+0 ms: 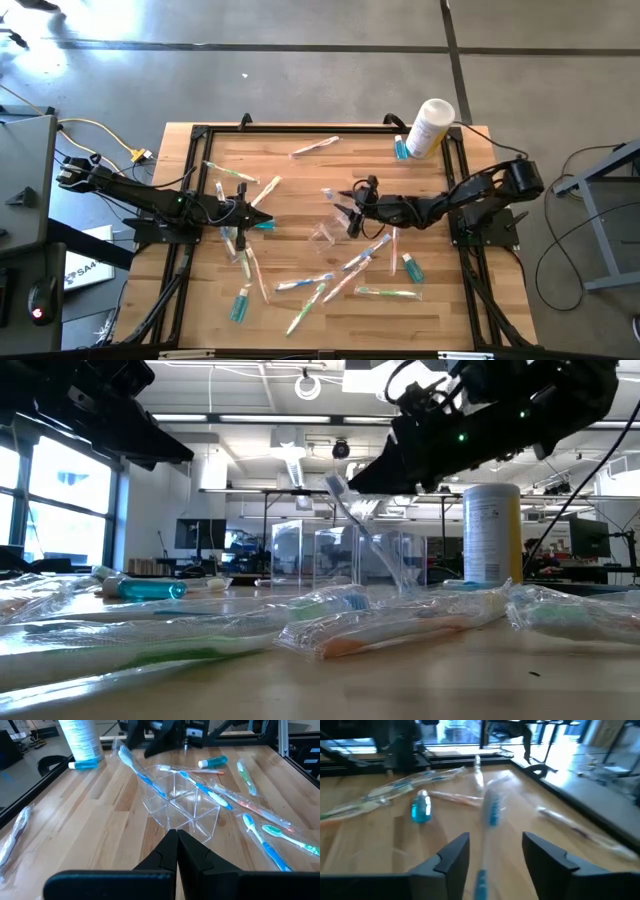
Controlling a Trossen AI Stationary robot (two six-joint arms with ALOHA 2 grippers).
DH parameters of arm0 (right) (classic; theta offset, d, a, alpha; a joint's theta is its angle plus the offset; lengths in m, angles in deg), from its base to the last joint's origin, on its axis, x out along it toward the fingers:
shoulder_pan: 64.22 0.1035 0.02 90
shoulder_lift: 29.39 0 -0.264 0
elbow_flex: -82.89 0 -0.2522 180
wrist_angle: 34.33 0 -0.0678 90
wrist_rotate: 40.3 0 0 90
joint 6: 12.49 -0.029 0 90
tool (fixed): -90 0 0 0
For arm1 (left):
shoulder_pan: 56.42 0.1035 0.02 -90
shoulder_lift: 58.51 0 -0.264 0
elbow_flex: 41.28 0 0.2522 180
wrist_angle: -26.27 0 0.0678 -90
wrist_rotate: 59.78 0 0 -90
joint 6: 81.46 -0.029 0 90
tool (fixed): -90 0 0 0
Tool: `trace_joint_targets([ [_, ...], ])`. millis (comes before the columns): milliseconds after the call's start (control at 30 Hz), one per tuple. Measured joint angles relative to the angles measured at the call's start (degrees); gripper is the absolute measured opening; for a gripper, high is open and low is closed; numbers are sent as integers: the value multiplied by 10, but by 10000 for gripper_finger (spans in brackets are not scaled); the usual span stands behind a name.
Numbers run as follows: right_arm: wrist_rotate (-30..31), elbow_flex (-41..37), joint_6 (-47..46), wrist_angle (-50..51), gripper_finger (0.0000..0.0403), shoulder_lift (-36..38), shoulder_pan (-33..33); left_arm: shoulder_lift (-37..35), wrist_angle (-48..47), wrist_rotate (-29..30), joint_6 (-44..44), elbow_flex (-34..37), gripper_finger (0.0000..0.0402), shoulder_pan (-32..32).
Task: Pick & Place toothbrushing station
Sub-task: Put the blue mouthwash into the transparent organizer
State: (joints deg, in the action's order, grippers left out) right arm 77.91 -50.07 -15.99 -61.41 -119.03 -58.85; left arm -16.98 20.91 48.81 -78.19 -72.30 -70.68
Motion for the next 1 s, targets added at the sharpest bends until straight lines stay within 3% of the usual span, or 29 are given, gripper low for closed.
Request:
trace_joint_targets([
  [233, 76, 0, 13, 74, 239, 68, 26, 0, -6, 0, 0, 0, 33, 0],
  [533, 78, 0, 14, 170, 262, 152, 57, 0, -25, -9, 16, 0, 180, 0],
  [700, 79, 0, 8, 190, 262, 162, 72, 0, -53, -96, 169, 0, 212, 0],
  [867, 79, 0, 7, 208, 262, 164, 73, 4, -111, -141, 316, 0, 214, -6],
  [1000, 79, 0, 4, 215, 262, 163, 73, 49, -138, -166, 401, -22, 214, -44],
])
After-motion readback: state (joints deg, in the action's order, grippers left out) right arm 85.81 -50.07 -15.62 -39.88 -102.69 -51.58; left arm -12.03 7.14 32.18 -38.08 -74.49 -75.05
